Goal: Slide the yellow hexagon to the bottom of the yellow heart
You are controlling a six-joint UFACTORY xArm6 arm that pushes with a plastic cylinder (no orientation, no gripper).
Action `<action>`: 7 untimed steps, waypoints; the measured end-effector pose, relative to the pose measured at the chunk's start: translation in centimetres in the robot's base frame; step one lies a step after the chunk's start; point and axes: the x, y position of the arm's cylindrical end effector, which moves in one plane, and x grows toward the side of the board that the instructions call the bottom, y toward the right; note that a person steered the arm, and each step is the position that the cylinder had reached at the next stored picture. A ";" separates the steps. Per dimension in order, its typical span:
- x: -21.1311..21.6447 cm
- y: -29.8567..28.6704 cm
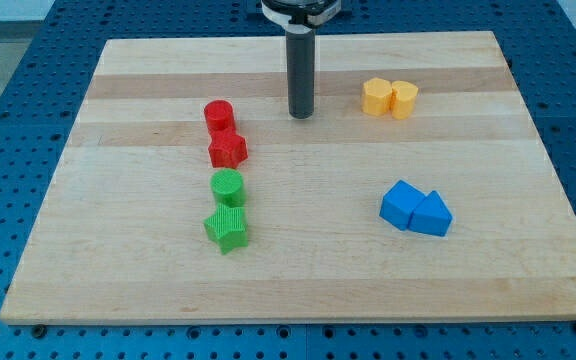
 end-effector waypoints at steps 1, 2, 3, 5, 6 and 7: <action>3.8 0.9; 1.5 0.9; -3.0 0.9; -0.5 3.9; -3.3 5.3; -3.9 5.4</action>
